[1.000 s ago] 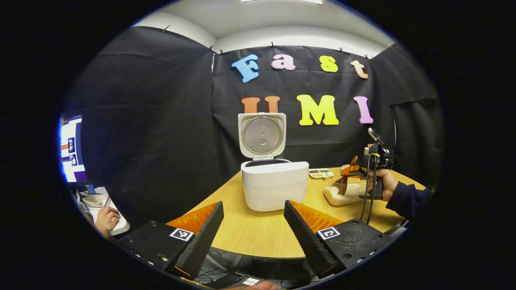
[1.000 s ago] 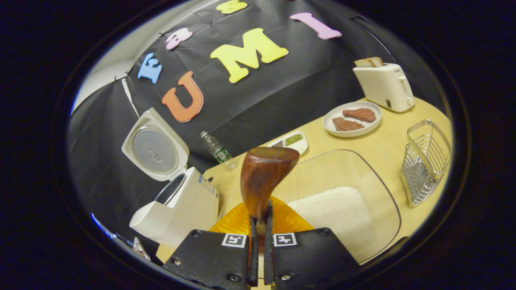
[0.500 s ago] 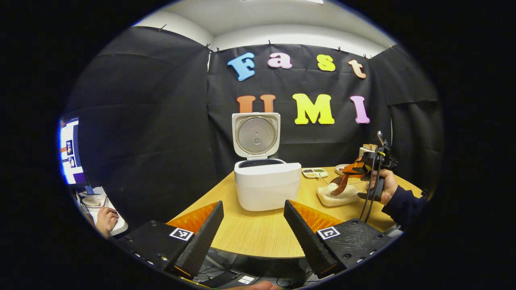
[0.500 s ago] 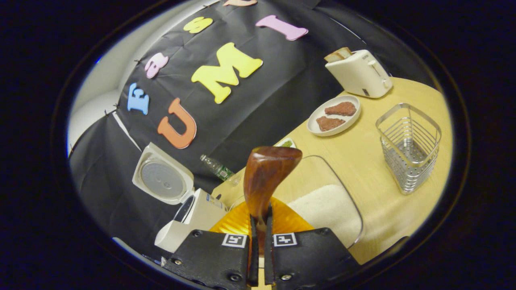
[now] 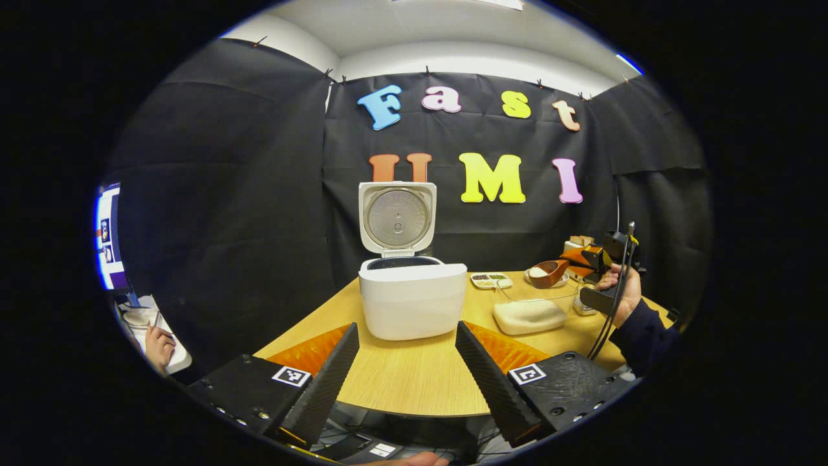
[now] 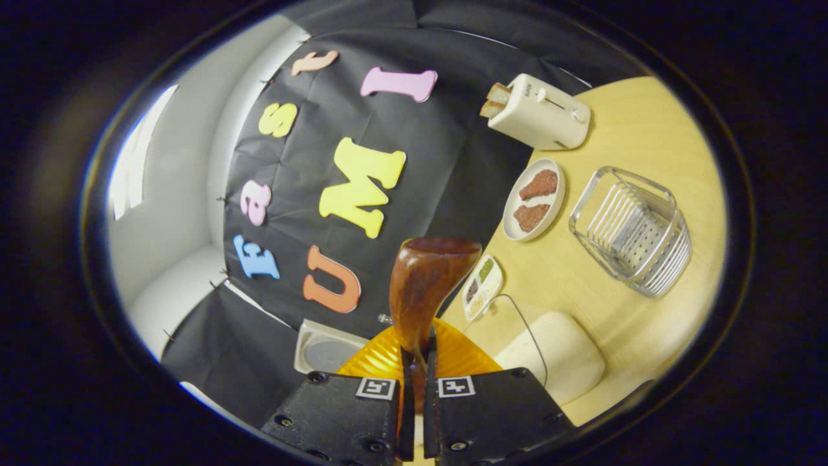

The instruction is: Close the left gripper, press the button to open the rice cooker; take a wooden spoon from the chopstick holder with the right hand, scoop a spoonful of rice and pour it into the rice cooker, then put the wooden spoon back into the chopstick holder.

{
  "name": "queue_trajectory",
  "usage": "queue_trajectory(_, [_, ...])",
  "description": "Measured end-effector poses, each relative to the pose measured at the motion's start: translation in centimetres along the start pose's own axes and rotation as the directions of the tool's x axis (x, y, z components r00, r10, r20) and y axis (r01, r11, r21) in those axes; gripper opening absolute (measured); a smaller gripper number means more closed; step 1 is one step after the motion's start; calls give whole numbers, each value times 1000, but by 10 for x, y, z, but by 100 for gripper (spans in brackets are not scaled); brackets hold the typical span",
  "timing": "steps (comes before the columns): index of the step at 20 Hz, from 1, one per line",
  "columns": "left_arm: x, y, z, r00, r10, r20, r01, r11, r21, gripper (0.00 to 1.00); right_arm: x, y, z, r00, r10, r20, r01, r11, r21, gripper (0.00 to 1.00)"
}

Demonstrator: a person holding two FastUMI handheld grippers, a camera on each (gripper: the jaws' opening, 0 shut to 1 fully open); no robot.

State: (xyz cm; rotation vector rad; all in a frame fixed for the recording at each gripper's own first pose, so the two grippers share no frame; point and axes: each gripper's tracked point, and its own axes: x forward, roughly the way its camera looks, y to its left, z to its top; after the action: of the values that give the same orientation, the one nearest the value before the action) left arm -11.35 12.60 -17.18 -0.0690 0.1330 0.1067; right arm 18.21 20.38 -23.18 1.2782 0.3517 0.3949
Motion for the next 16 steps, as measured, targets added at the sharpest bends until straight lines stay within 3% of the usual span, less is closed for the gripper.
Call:
queue_trajectory(2, [-1,0,3,1000,-9,16,9,1000,-17,96,-1,12,-5,997,74,-30,-68,981,183,10])
queue_trajectory(4, [-1,4,6,1000,-2,31,3,1000,-24,96,0,20,-22,989,115,-91,-86,957,275,10])
queue_trajectory(10, [-8,13,6,998,12,55,-12,1000,-3,95,15,62,-61,977,150,-154,-116,970,214,10])
queue_trajectory(16, [-9,18,26,996,11,93,-13,1000,12,95,69,117,-111,952,163,-258,-139,984,108,10])
